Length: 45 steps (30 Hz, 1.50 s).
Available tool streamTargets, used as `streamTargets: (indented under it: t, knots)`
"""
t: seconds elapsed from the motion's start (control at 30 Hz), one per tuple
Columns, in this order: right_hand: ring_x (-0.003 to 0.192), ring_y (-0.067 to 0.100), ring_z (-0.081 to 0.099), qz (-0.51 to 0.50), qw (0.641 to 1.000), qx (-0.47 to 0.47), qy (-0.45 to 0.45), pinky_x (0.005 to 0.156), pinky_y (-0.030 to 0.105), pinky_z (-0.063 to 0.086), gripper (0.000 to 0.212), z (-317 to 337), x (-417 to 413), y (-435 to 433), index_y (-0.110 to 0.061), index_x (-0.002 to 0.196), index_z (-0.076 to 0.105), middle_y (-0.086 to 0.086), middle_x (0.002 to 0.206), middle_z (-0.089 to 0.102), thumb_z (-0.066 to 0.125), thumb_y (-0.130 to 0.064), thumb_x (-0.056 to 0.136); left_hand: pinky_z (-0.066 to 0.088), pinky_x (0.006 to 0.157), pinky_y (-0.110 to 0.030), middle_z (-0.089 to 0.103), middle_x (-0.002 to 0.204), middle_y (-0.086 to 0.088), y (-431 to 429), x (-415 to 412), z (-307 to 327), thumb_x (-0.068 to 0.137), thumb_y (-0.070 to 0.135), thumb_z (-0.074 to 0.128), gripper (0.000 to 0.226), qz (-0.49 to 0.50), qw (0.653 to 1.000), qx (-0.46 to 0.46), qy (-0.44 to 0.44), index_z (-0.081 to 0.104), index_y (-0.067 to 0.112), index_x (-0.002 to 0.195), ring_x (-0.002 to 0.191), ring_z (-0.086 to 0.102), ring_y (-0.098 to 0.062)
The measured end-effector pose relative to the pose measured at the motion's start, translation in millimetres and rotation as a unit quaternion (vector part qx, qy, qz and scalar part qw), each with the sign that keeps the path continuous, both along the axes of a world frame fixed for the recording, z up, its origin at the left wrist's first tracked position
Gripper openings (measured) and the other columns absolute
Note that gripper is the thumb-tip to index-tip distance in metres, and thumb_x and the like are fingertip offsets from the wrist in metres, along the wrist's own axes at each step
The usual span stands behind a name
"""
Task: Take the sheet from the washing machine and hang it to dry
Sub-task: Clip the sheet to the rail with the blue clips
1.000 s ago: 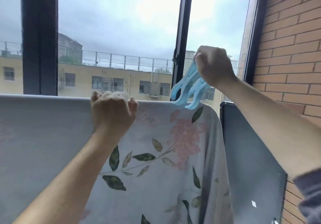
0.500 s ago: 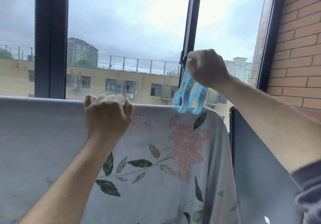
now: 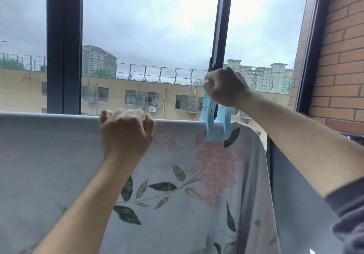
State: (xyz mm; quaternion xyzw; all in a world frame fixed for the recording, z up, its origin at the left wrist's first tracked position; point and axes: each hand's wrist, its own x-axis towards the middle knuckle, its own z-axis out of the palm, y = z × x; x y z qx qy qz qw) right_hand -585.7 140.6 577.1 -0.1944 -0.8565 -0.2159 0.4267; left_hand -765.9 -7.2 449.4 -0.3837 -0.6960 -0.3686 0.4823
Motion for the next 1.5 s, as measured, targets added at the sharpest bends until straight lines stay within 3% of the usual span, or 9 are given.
streamTargets:
  t: [0.23, 0.53, 0.8, 0.9, 1.03, 1.17, 1.3, 1.4, 1.5]
  knots:
    - [0.046, 0.017, 0.041, -0.001, 1.000, -0.004, -0.019, 0.055, 0.025, 0.034, 0.034, 10.0, -5.1, -5.5, -0.015, 0.049, 0.040, 0.001, 0.046, 0.044, 0.041, -0.020, 0.083, 0.028, 0.071, -0.036, 0.062, 0.061, -0.003, -1.7, 6.0, 0.2, 0.087, 0.032, 0.035, 0.038, -0.001, 1.000, -0.005, -0.001, 0.059, 0.016, 0.063, 0.058, 0.045, -0.020]
    - [0.048, 0.017, 0.040, 0.018, 0.985, -0.138, -0.100, 0.046, 0.026, 0.033, 0.035, 10.3, -9.0, 0.3, -0.017, 0.052, 0.036, 0.001, 0.047, 0.039, 0.040, -0.021, 0.087, 0.030, 0.070, -0.035, 0.057, 0.057, 0.000, -6.4, 2.8, -0.8, 0.089, 0.031, 0.034, 0.038, -0.007, 1.000, 0.002, -0.005, 0.054, 0.017, 0.060, 0.054, 0.041, -0.017]
    - [0.047, 0.016, 0.033, -0.003, 0.976, -0.168, -0.135, 0.046, 0.027, 0.033, 0.034, 14.8, 0.0, 4.3, -0.014, 0.058, 0.042, 0.027, 0.077, 0.064, 0.038, -0.024, 0.090, 0.028, 0.069, -0.035, 0.059, 0.058, -0.001, -2.6, 7.7, 0.0, 0.088, 0.032, 0.034, 0.038, -0.005, 1.000, 0.001, -0.003, 0.056, 0.017, 0.061, 0.056, 0.039, -0.016]
    - [0.051, 0.018, 0.039, -0.004, 0.985, -0.135, -0.110, 0.050, 0.035, 0.041, 0.033, 14.7, 6.4, 4.8, -0.012, 0.054, 0.040, 0.019, 0.064, 0.059, 0.040, -0.022, 0.086, 0.028, 0.069, -0.035, 0.059, 0.058, -0.002, -2.3, 7.3, 0.3, 0.087, 0.033, 0.031, 0.039, -0.007, 1.000, 0.005, -0.005, 0.055, 0.017, 0.061, 0.056, 0.037, -0.017]
    - [0.049, 0.018, 0.037, 0.006, 0.986, -0.134, -0.095, 0.051, 0.030, 0.038, 0.034, 14.6, 11.3, 5.0, 0.000, 0.060, 0.052, 0.008, 0.053, 0.047, 0.041, -0.017, 0.086, 0.028, 0.069, -0.035, 0.058, 0.058, -0.001, -2.7, 5.6, 0.0, 0.087, 0.033, 0.029, 0.040, -0.004, 1.000, 0.005, -0.007, 0.055, 0.017, 0.061, 0.056, 0.038, -0.017]
    - [0.047, 0.016, 0.029, 0.010, 0.980, -0.154, -0.130, 0.051, 0.030, 0.032, 0.037, 13.6, 8.3, 4.8, -0.015, 0.054, 0.038, 0.000, 0.049, 0.036, 0.043, -0.020, 0.090, 0.028, 0.070, -0.035, 0.059, 0.058, -0.001, -1.6, 5.4, -0.3, 0.087, 0.033, 0.030, 0.041, 0.001, 1.000, 0.007, -0.007, 0.058, 0.016, 0.062, 0.056, 0.037, -0.017]
    - [0.048, 0.015, 0.028, -0.008, 0.973, -0.173, -0.152, 0.054, 0.029, 0.031, 0.042, 16.7, 10.5, 3.9, -0.016, 0.057, 0.038, -0.002, 0.052, 0.035, 0.044, -0.032, 0.095, 0.030, 0.070, -0.035, 0.058, 0.058, -0.002, -0.9, 6.2, -1.0, 0.087, 0.033, 0.030, 0.041, -0.001, 1.000, 0.009, -0.003, 0.057, 0.016, 0.061, 0.055, 0.039, -0.018]
    - [0.050, 0.014, 0.037, -0.031, 0.979, -0.132, -0.150, 0.058, 0.032, 0.041, 0.043, 12.5, 11.9, 0.2, -0.012, 0.063, 0.046, -0.001, 0.057, 0.044, 0.040, -0.039, 0.097, 0.030, 0.071, -0.035, 0.059, 0.058, -0.002, -0.1, 5.5, -1.5, 0.087, 0.032, 0.030, 0.041, 0.000, 1.000, 0.009, 0.001, 0.058, 0.015, 0.062, 0.055, 0.041, -0.019]
    - [0.081, 0.020, 0.062, -0.094, 0.988, 0.038, -0.117, 0.085, 0.040, 0.050, 0.033, 1.2, 5.9, -7.4, -0.012, 0.093, 0.067, 0.003, 0.091, 0.067, 0.044, -0.036, 0.094, 0.031, 0.071, -0.036, 0.059, 0.059, -0.003, 0.2, 3.8, -1.5, 0.088, 0.031, 0.032, 0.040, -0.002, 1.000, 0.014, 0.006, 0.057, 0.015, 0.061, 0.055, 0.041, -0.019]
